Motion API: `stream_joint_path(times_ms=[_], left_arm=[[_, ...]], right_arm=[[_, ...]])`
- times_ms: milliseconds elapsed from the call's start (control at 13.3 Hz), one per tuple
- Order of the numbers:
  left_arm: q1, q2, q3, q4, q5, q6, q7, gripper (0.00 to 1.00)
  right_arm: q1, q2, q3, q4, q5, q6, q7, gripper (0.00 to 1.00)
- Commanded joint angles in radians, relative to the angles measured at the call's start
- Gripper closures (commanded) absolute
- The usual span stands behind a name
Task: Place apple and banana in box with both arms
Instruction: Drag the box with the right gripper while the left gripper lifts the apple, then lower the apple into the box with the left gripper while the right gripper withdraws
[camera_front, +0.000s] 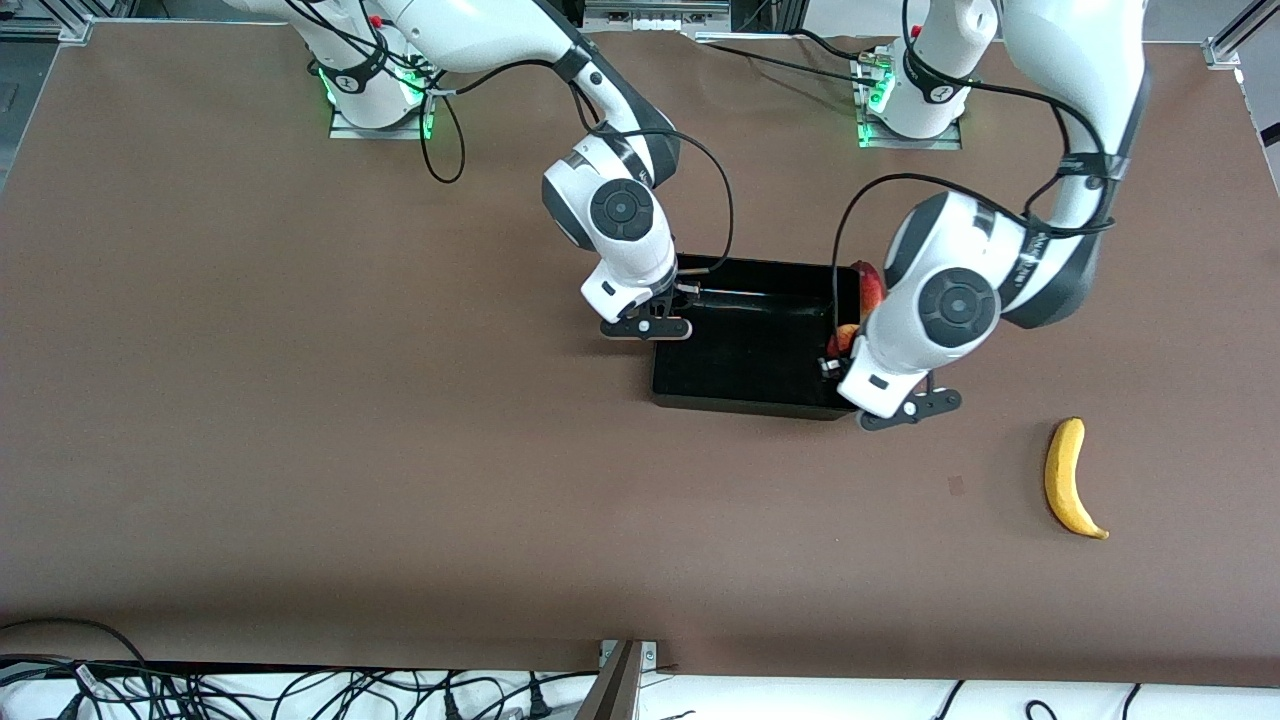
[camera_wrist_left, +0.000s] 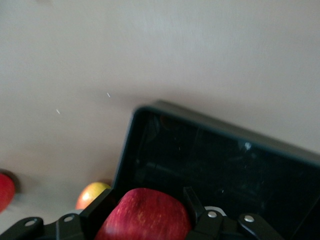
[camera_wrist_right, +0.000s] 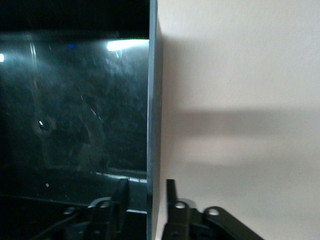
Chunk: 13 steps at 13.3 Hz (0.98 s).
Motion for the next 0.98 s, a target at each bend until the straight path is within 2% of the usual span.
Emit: stream_joint_path(times_ms=[0,301,527,903], left_arm=[[-0.045,0.03,0.013,-0.02,0.019,0.001,-0.039,1.0],[-0.16,0.062,0.048,-0.042,0.013,0.006,-0.135,1.0],[-0.177,0.061,0.039,-0.075,0.01,0.03,-0.124,1.0],[-0.189,0.061,-0.021,-0.146,-0.023,0.179,-0.119,1.0]], right_arm=[[-0.048,-0.076,-0.019,0.011,0.008,-0.131,-0.044,0.0],[-0.149,-0.222,-0.084,0.011,0.016,-0.389,-0.265,0.0],[-0.159,-0.288,-0.222,0.011,0.017,-0.499,-0.42,0.0],[-0.159,-0.367,-0.455,0.01,0.028,-0.644,-0.56,0.0]])
